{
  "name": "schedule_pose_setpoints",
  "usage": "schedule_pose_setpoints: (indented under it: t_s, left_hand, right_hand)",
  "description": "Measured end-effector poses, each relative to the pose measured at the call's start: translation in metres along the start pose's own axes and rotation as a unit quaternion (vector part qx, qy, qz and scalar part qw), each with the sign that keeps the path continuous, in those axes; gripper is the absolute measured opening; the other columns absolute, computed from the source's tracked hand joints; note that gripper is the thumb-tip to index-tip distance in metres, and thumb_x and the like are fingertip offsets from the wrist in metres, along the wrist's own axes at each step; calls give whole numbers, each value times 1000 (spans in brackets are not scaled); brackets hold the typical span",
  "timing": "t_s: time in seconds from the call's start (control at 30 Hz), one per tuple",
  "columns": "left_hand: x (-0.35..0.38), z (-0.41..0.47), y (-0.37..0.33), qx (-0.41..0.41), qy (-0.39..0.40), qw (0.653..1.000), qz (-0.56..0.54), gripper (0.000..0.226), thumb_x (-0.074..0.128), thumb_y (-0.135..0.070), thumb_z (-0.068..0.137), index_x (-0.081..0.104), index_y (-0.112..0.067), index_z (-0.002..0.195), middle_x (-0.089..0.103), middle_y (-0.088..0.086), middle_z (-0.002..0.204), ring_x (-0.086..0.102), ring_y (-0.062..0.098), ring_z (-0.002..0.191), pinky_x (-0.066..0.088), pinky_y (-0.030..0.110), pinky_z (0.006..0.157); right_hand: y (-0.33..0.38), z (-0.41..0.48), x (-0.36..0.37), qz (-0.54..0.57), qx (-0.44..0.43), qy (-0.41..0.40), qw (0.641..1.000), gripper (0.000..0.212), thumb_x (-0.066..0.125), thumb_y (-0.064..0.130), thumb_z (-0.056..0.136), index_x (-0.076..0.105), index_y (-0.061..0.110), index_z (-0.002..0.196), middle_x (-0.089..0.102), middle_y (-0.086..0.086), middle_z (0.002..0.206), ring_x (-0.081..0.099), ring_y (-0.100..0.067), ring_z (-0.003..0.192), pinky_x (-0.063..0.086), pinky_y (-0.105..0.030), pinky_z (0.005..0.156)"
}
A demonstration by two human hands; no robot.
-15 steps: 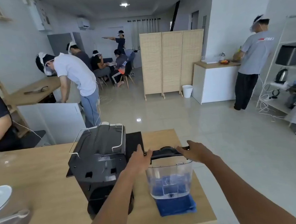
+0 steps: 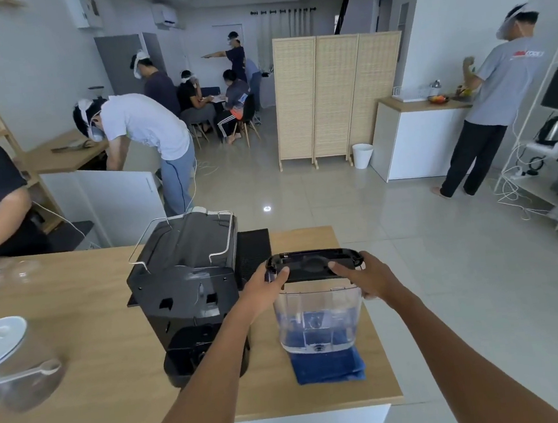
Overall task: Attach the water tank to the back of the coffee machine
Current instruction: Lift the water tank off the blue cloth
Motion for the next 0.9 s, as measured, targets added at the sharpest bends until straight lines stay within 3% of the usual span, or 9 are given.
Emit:
schedule_pose_setpoints:
  t_s: [0.07, 0.13, 0.2, 0.33, 0.53, 0.67, 0.73, 0.83, 0.9]
  left_hand:
    - [-2, 0, -1, 17, -9, 1000, -11, 65, 56, -54, 96, 36, -31, 154, 51, -2, 150, 46, 22, 139, 35, 42, 115]
    - [-4, 2, -1, 40, -19, 999, -10, 63, 57, -51, 97, 35, -34, 153, 54, -1, 147, 49, 22, 136, 37, 44, 114]
    - [-6, 1, 0, 65, -36, 997, -4, 63, 59, -53, 95, 35, -39, 151, 62, -2, 139, 59, 19, 125, 43, 44, 110]
    - [-9, -3, 5, 114, -74, 991, 10, 66, 66, -52, 91, 36, -42, 149, 71, -7, 116, 67, 13, 104, 53, 41, 96]
    - [-15, -4, 7, 108, -105, 986, 70, 73, 58, -68, 87, 36, -36, 150, 72, 1, 121, 65, 22, 116, 52, 51, 99]
    - [-17, -4, 1, 107, -119, 982, 100, 72, 53, -62, 94, 32, -30, 155, 75, 5, 115, 66, 23, 113, 52, 48, 98]
    - [-19, -6, -4, 114, -126, 979, 110, 68, 51, -58, 96, 34, -27, 154, 78, 4, 103, 70, 20, 100, 55, 45, 92]
    - [-20, -7, -11, 145, -120, 975, 122, 71, 40, -68, 90, 42, -28, 149, 72, -4, 73, 68, 8, 68, 61, 39, 74]
    - [-20, -8, -11, 162, -114, 973, 122, 78, 38, -72, 87, 37, -30, 153, 72, -5, 73, 67, 6, 66, 59, 31, 68]
  right_hand:
    - [-3, 2, 0, 5, -25, -22, 999, 69, 67, 70, 75, 53, 24, 124, 69, -4, 103, 59, -16, 66, 52, -26, 53]
    - [-3, 1, -1, 4, -50, -50, 997, 68, 66, 68, 77, 50, 30, 131, 70, -2, 105, 64, -20, 75, 60, -40, 72]
    - [-4, -1, -3, 4, -76, -64, 995, 63, 65, 62, 82, 47, 36, 136, 69, 0, 105, 67, -20, 80, 60, -47, 82]
    - [-9, -9, -3, 26, -122, -70, 990, 62, 65, 51, 89, 40, 41, 145, 70, 3, 114, 69, -15, 92, 57, -33, 84]
    - [-7, -11, -4, 23, -146, -97, 984, 57, 62, 43, 94, 42, 33, 146, 69, 5, 116, 63, -12, 93, 46, -25, 81]
    - [-5, -10, -7, 26, -169, -110, 979, 54, 61, 38, 96, 44, 31, 146, 69, 4, 115, 66, -15, 96, 46, -19, 77]
    - [-3, -9, -11, 24, -176, -122, 977, 53, 60, 37, 96, 44, 33, 147, 69, 4, 110, 65, -13, 92, 44, -11, 72]
    - [-2, -9, -15, 13, -184, -137, 973, 51, 58, 36, 98, 44, 34, 147, 70, 1, 104, 62, -10, 87, 47, -17, 74]
    - [-3, -9, -16, 9, -189, -147, 971, 49, 56, 36, 99, 46, 35, 147, 73, -1, 105, 63, -8, 86, 48, -18, 74]
Point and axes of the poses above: each hand's wrist, its own z-axis towards the middle knuckle, its own x-axis out of the palm, y = z × x, the point moved 8 cm from there along z, towards the middle knuckle
